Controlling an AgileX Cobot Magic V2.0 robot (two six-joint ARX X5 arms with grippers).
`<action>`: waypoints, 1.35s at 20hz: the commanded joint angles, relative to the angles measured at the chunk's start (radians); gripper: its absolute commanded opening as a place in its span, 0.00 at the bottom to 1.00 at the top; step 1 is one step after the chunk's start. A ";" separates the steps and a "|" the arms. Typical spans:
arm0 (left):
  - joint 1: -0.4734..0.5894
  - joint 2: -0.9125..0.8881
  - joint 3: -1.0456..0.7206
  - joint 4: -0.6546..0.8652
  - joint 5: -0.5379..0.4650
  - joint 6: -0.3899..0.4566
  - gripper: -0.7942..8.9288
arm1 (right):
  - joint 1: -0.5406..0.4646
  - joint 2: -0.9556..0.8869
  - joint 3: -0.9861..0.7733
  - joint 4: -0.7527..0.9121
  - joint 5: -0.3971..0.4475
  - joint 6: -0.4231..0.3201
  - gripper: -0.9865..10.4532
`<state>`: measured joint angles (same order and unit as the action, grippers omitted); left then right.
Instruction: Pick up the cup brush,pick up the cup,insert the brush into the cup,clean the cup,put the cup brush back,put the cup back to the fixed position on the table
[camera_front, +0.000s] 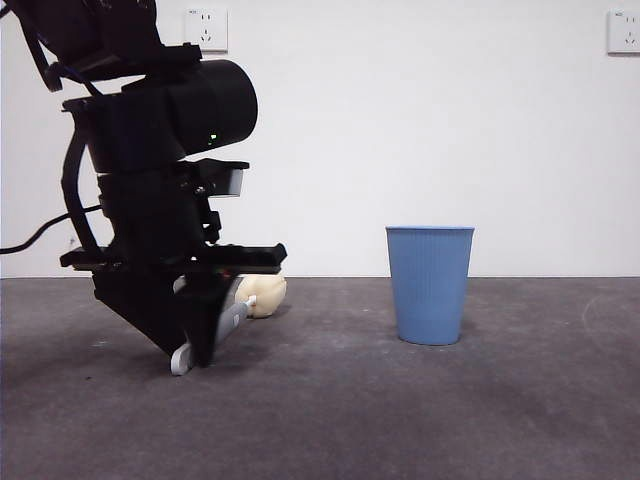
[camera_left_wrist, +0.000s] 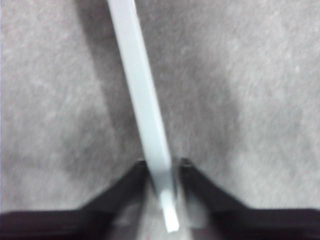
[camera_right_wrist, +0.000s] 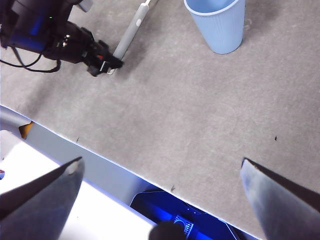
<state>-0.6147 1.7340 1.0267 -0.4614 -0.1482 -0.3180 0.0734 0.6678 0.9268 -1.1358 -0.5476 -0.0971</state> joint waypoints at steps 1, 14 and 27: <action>0.001 -0.058 -0.003 -0.023 -0.006 0.035 0.07 | 0.002 0.000 0.004 0.005 -0.003 0.013 0.61; 0.013 -0.683 -0.002 -0.273 -0.004 0.163 0.07 | 0.121 0.174 -0.057 0.387 0.018 0.112 0.61; 0.012 -0.818 -0.002 -0.517 0.000 0.173 0.07 | 0.433 0.449 -0.473 1.243 0.522 0.239 0.61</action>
<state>-0.6041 0.9195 1.0267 -0.9813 -0.1478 -0.1566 0.5045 1.1061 0.4664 0.0872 -0.0299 0.1318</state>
